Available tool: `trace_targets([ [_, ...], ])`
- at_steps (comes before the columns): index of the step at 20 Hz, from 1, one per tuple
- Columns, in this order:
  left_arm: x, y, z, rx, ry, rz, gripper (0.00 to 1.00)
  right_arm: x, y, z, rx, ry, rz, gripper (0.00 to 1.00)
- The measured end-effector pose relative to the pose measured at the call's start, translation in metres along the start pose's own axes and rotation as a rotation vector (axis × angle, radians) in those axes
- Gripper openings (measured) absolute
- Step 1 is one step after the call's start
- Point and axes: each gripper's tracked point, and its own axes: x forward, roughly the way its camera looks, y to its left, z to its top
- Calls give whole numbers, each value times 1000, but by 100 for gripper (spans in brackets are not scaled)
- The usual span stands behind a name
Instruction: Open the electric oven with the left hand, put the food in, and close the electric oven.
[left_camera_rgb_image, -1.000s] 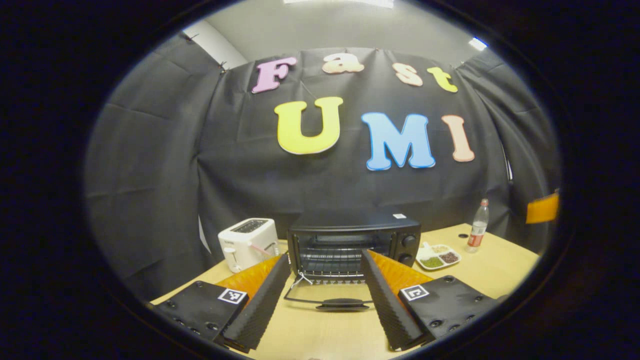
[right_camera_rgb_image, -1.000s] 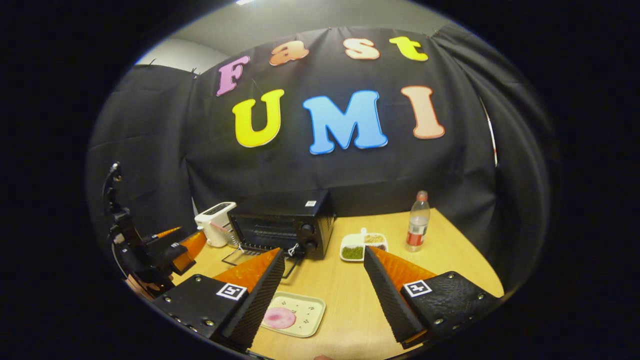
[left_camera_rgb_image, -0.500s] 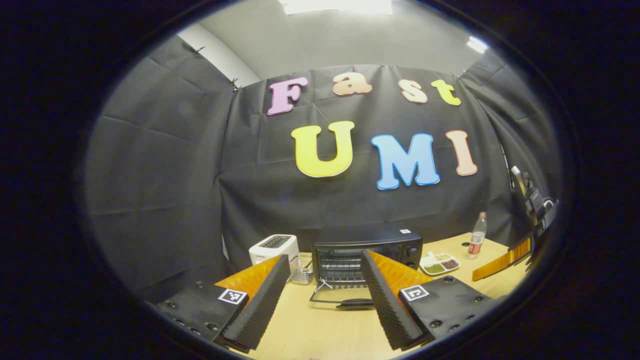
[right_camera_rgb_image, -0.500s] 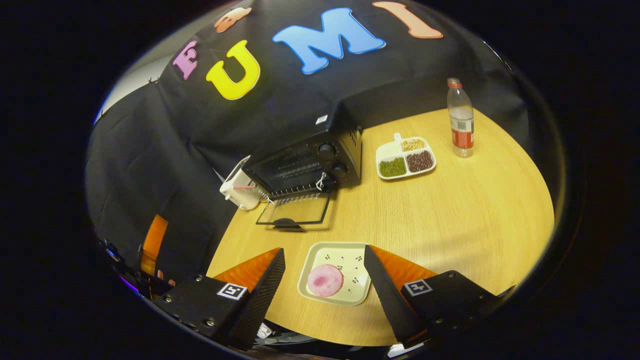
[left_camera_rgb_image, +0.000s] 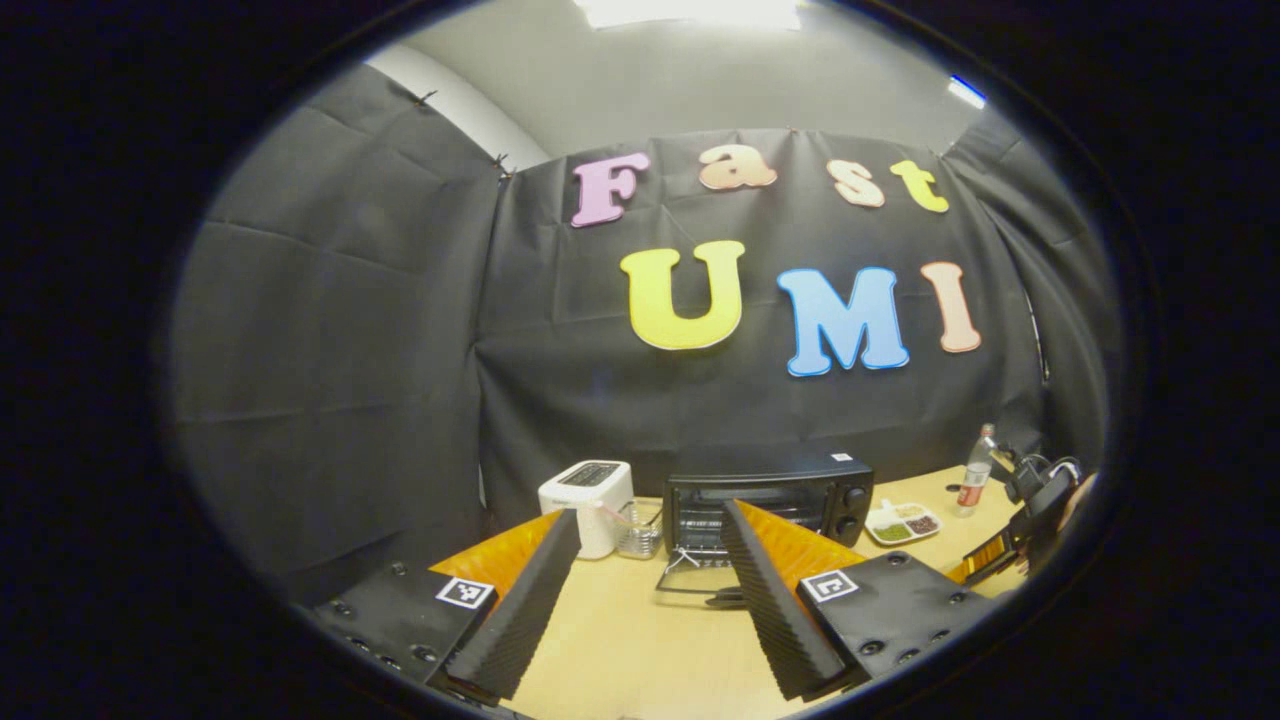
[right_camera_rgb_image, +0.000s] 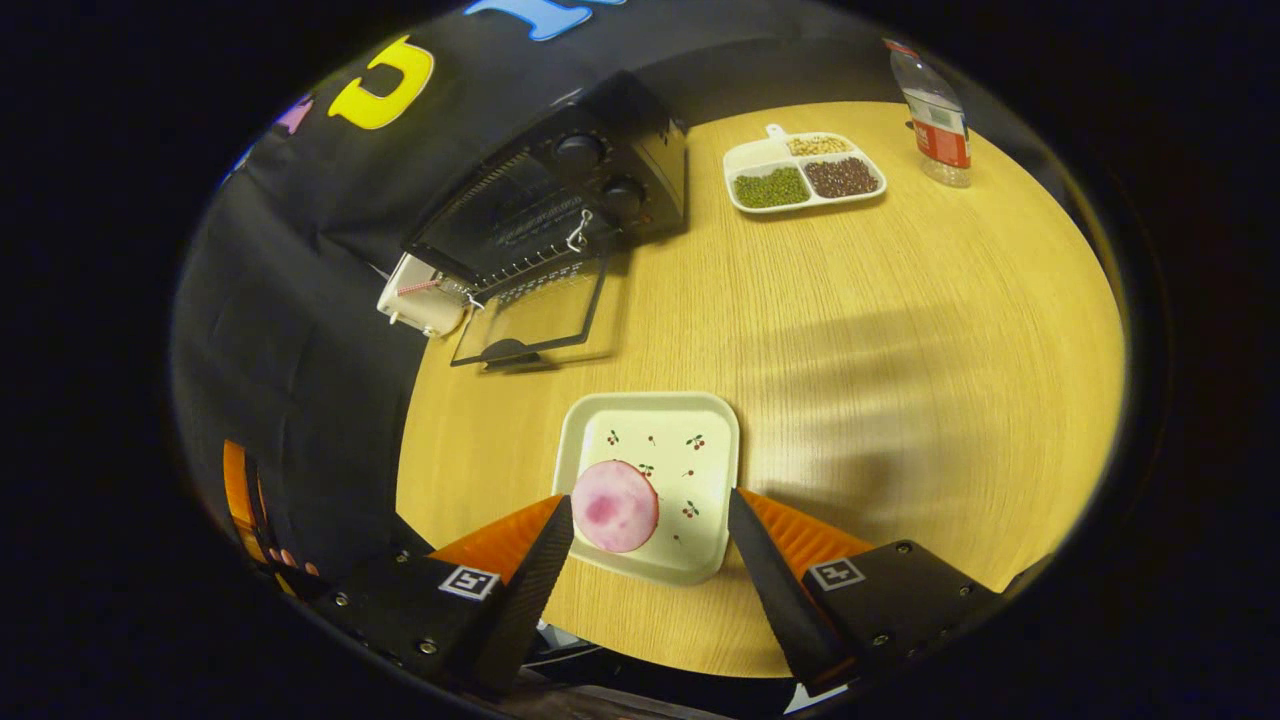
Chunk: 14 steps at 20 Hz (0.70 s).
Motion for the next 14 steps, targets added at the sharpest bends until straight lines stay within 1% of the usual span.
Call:
trace_targets([
  [3,0,16,-5,-7,13,29,91,16,-10,-9,3,59,-35,96],
  [4,-1,21,-8,-7,18,37,91,20,-14,-7,8,68,-48,94],
  [5,-1,26,-9,-6,19,47,91,26,-22,-9,6,76,-77,78],
  [6,-2,30,-9,-6,20,57,91,27,-28,-11,4,89,-95,67],
  [8,-1,35,-7,-9,19,65,91,33,-32,-16,9,111,-112,65],
  [9,-1,36,-7,-8,17,67,96,38,-32,-17,23,105,-112,65],
  [10,0,37,-7,-5,17,69,91,37,-35,-14,37,97,-122,50],
  [11,2,37,-7,-2,17,70,91,40,-37,-13,49,107,-125,51],
  [12,3,37,-8,-1,17,68,91,42,-44,-15,53,103,-152,31],
  [13,4,37,-8,-2,16,67,91,36,-44,-12,59,97,-160,21],
  [14,6,36,-5,-4,11,65,96,39,-44,-13,59,93,-146,3],
])
